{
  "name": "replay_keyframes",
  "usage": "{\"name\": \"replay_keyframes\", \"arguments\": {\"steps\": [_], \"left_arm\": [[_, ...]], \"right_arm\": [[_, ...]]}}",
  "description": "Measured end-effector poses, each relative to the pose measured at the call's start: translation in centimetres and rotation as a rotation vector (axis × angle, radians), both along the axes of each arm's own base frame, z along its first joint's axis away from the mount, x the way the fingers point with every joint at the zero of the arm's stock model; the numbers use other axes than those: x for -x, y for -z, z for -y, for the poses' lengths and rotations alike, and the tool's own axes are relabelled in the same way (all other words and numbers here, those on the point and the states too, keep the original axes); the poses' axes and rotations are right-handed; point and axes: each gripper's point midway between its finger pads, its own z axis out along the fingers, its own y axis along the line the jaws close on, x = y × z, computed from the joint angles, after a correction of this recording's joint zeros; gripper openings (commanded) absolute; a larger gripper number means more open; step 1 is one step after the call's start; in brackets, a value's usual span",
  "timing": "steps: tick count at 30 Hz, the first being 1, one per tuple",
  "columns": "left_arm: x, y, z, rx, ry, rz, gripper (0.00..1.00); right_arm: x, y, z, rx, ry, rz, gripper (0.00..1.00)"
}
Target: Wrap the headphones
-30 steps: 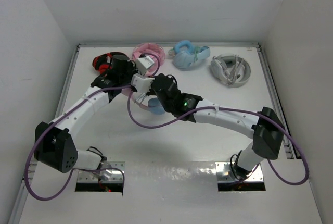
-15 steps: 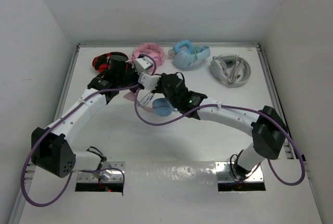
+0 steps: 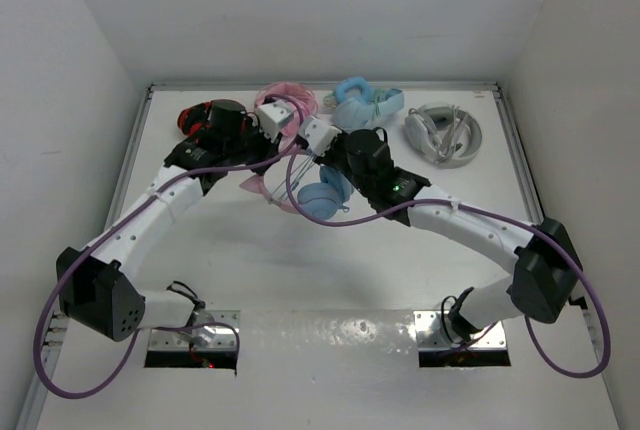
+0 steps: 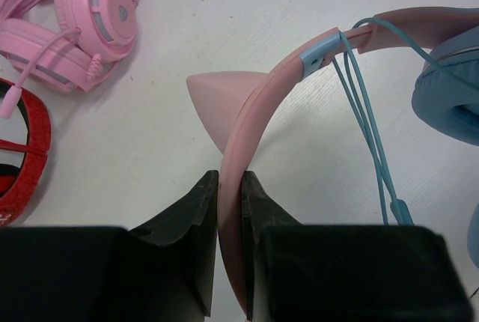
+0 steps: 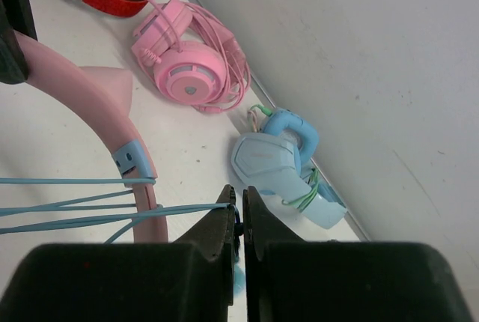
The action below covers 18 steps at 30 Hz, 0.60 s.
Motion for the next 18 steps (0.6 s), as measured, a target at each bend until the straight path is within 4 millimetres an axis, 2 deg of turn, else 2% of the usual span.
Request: {"name": "replay_keyframes", "arguments": {"steps": [5, 10, 13, 14, 16, 18], "left_arm": [[0.5, 0.0, 0.4, 0.017, 0.023, -0.017, 0.0], [0.9, -0.5, 0.9, 0.039, 0.046, -0.032, 0.0], [0.9, -1.7, 1.3, 0.058, 0.067, -0.015, 0.0], [1.1, -2.1, 1.5, 0.067, 0.082, -0.014, 0.0], [1.4, -2.8, 1.8, 0.082, 0.099, -0.009, 0.0], [1.5, -3.0, 1.9, 0.088, 0.101, -0.007, 0.0]], "right_arm": [[0.0, 0.4, 0.1, 0.026, -0.002, -0.004, 0.01], [-0.4, 1.3, 0.4, 0.017, -0.016, -0.033, 0.07], [-1.4, 3.2, 2.2, 0.015, 0.017, -0.096, 0.13], [-2.0, 4.0, 3.2, 0.014, 0.042, -0.121, 0.24], [-2.5, 5.5, 4.4, 0.01, 0.072, -0.166, 0.27], [-2.4, 6.4, 4.7, 0.001, 0.073, -0.192, 0.3]]}}
